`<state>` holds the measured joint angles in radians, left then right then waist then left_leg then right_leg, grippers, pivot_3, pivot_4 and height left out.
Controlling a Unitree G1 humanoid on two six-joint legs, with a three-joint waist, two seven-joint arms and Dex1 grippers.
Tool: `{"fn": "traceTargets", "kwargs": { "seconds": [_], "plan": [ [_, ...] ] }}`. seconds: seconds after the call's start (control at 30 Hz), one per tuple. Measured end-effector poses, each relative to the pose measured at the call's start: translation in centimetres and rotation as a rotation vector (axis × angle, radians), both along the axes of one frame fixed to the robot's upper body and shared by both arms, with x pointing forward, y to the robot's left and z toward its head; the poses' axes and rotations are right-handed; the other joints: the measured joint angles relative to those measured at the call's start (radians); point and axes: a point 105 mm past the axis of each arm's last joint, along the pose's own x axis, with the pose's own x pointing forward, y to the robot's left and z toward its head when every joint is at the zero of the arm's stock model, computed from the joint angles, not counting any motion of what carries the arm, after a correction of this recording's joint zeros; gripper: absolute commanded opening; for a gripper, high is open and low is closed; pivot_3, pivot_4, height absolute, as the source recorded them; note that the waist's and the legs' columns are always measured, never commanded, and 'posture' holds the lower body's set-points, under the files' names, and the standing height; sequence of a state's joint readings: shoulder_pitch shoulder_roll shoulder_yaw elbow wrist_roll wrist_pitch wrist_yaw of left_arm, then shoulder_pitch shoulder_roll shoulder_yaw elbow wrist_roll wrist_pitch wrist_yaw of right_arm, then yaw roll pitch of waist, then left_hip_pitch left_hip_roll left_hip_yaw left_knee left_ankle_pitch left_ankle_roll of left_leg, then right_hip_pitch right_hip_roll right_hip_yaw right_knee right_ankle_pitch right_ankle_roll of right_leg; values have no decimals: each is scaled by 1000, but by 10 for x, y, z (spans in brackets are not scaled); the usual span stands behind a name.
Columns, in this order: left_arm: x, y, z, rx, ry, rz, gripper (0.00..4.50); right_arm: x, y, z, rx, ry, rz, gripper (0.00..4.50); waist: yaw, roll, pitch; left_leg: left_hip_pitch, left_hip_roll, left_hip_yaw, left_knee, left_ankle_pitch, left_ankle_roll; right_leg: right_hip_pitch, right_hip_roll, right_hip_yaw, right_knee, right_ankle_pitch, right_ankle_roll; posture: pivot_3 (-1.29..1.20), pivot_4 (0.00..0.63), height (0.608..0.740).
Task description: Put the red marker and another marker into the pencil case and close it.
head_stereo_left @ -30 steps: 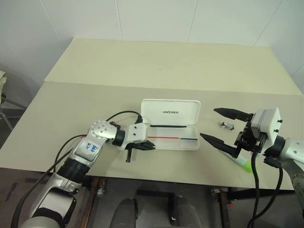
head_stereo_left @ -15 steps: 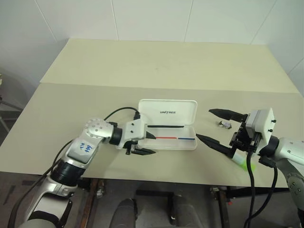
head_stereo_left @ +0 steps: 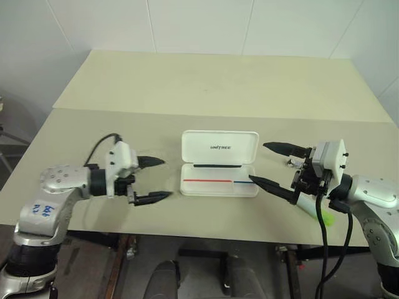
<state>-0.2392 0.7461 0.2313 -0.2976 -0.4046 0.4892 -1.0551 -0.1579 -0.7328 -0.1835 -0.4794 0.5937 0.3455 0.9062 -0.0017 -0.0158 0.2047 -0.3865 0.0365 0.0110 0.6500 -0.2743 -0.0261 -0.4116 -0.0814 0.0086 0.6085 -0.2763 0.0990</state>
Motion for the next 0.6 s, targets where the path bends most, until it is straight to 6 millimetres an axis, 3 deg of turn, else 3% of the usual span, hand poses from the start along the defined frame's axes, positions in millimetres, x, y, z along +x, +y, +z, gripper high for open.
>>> {"fn": "traceTargets", "kwargs": {
  "seconds": [0.2, 0.37, 0.6],
  "plan": [
    [10, 38, 3, -37, -68, 179, 4457, -6, 12, -3, -8, 21, 89, 4500, 0, 0, 0, 0, 0, 0, -1, 0, 0, 0, 0, 0, 0, 0, 0, 0, 150, 740],
    [19, 70, -12, -6, -62, 310, 4457, -16, 22, -5, -33, 34, 176, 4500, -2, 0, 0, 0, 1, 1, -2, 0, -1, -1, 0, -1, 1, 1, 1, 0, 150, 740],
    [23, 82, -40, 9, 17, 346, 4457, -13, 25, 3, -40, 11, 190, 4500, -1, 0, 0, 0, 1, 1, -2, -1, -1, -1, 0, -1, 1, 0, 1, 0, 150, 740]
  ]
}}
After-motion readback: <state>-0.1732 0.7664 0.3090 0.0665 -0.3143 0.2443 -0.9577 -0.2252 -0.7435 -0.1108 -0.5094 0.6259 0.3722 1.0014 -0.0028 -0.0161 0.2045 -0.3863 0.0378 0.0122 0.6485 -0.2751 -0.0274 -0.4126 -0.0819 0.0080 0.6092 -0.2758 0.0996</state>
